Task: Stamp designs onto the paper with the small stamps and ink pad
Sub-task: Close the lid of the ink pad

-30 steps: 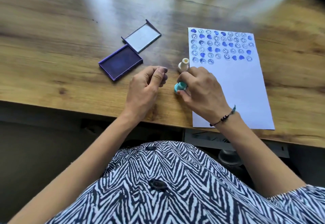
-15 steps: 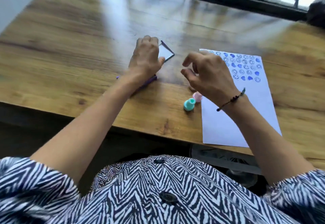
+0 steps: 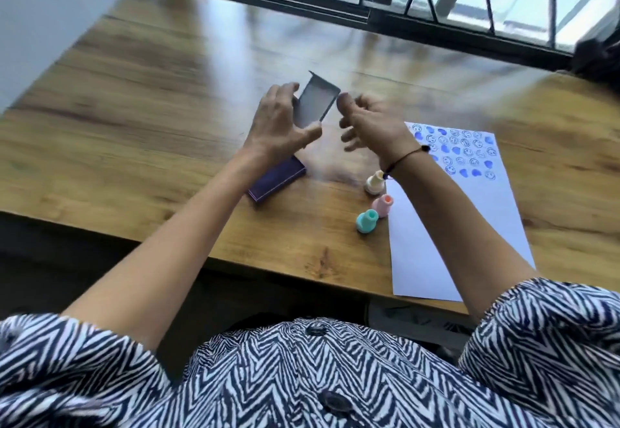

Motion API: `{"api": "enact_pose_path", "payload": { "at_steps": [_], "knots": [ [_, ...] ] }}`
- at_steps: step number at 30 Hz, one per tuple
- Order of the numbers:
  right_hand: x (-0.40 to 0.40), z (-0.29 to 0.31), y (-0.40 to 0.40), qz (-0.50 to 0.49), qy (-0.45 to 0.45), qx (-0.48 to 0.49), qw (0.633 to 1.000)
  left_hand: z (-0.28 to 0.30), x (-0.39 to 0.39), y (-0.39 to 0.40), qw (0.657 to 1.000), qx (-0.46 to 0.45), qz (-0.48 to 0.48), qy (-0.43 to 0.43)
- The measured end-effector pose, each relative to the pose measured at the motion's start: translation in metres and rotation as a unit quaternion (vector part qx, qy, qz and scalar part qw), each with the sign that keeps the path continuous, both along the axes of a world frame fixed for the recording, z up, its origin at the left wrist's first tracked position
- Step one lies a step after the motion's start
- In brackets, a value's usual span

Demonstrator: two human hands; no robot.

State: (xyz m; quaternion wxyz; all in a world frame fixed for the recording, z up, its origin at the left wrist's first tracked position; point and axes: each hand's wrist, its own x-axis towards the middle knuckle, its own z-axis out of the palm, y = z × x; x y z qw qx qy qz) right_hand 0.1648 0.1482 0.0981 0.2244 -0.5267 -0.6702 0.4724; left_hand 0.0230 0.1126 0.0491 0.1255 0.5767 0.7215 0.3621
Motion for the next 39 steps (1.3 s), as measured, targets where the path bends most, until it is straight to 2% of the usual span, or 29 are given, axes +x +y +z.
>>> {"api": "enact_pose_path", "payload": {
  "at_steps": [2,4,7,10,13,16,17,19,20,21,23,25,28,39],
  "knots": [
    [-0.002,0.001,-0.009,0.023,0.079,-0.110,0.990,0.007,-0.002,-0.021,0.997,0.066,-0.016,-0.047],
    [-0.006,0.000,-0.021,0.066,0.138,-0.190,0.970,0.011,-0.003,-0.043,0.993,0.093,-0.039,-0.066],
    [-0.013,-0.001,-0.040,0.115,0.206,-0.232,0.944,0.014,-0.001,-0.069,0.987,0.118,-0.050,-0.093],
    [-0.016,-0.002,-0.055,0.153,0.212,-0.236,0.936,0.013,-0.001,-0.086,0.984,0.134,-0.042,-0.107],
    [-0.019,-0.001,-0.063,0.193,0.191,-0.209,0.939,0.009,-0.002,-0.097,0.984,0.141,-0.035,-0.100],
    [-0.024,0.001,-0.070,0.171,0.174,-0.186,0.952,0.005,-0.007,-0.104,0.988,0.124,-0.052,-0.068],
    [-0.026,-0.002,-0.072,0.155,0.153,-0.151,0.964,0.003,-0.011,-0.105,0.991,0.109,-0.057,-0.046],
    [-0.027,-0.015,-0.077,0.122,0.046,-0.006,0.992,-0.003,-0.023,-0.107,0.996,0.070,-0.053,-0.024],
    [-0.026,-0.024,-0.080,0.113,-0.029,0.088,0.989,-0.007,-0.029,-0.109,0.997,0.050,-0.040,-0.044],
    [-0.024,-0.033,-0.083,0.116,-0.089,0.163,0.976,-0.010,-0.034,-0.112,0.995,0.031,-0.021,-0.088],
    [-0.020,-0.049,-0.090,0.144,-0.163,0.229,0.949,-0.014,-0.041,-0.114,0.981,0.003,0.007,-0.194],
    [-0.016,-0.060,-0.095,0.172,-0.196,0.239,0.935,-0.018,-0.045,-0.112,0.964,-0.012,0.019,-0.264],
    [-0.015,-0.066,-0.097,0.188,-0.209,0.236,0.930,-0.020,-0.044,-0.106,0.948,-0.021,0.016,-0.316],
    [-0.019,-0.069,-0.093,0.176,-0.203,0.246,0.931,-0.024,-0.039,-0.094,0.947,-0.047,-0.003,-0.317]
  ]
}}
